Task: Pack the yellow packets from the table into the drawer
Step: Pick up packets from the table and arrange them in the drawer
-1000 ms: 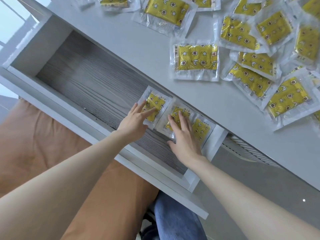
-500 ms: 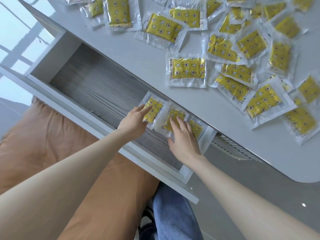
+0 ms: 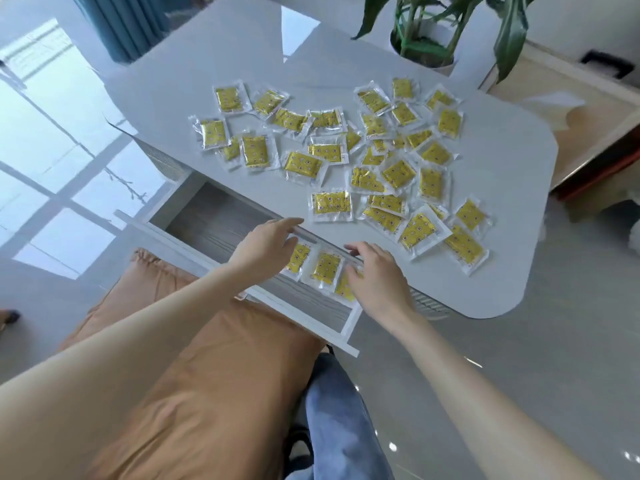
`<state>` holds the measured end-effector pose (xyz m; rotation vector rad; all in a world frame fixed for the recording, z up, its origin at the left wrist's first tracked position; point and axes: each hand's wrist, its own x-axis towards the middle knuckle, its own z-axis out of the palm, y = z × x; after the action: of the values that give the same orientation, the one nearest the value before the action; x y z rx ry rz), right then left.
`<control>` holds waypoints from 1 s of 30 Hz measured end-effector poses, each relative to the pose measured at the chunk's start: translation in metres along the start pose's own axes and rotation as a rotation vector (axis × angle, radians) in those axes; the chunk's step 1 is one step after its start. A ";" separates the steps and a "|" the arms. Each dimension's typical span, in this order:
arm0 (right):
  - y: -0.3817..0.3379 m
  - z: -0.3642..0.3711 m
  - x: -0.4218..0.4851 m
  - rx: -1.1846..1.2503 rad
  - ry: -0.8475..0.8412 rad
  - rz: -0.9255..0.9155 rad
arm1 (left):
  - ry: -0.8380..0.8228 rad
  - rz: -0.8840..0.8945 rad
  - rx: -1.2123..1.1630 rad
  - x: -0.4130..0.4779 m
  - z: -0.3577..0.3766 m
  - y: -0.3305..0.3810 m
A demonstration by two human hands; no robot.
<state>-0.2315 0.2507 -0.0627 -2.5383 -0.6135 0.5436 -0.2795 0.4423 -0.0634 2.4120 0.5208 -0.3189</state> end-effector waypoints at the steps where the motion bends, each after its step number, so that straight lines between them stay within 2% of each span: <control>1: -0.002 -0.014 -0.010 0.001 0.025 0.005 | 0.000 0.013 0.007 -0.010 -0.007 0.010; 12: 0.008 -0.173 -0.115 0.092 0.230 0.154 | 0.038 0.169 -0.081 -0.109 -0.058 0.150; 17: 0.025 -0.237 -0.148 0.130 0.288 0.173 | 0.048 0.181 -0.122 -0.136 -0.068 0.209; 25: 0.082 -0.316 -0.178 0.182 0.328 0.108 | 0.116 0.172 -0.188 -0.149 -0.044 0.307; 30: 0.127 -0.360 -0.186 0.200 0.283 0.080 | 0.138 0.111 -0.245 -0.156 -0.011 0.371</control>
<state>-0.1735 -0.0687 0.2116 -2.3964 -0.3391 0.2504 -0.2539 0.1390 0.2005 2.2224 0.4566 -0.0371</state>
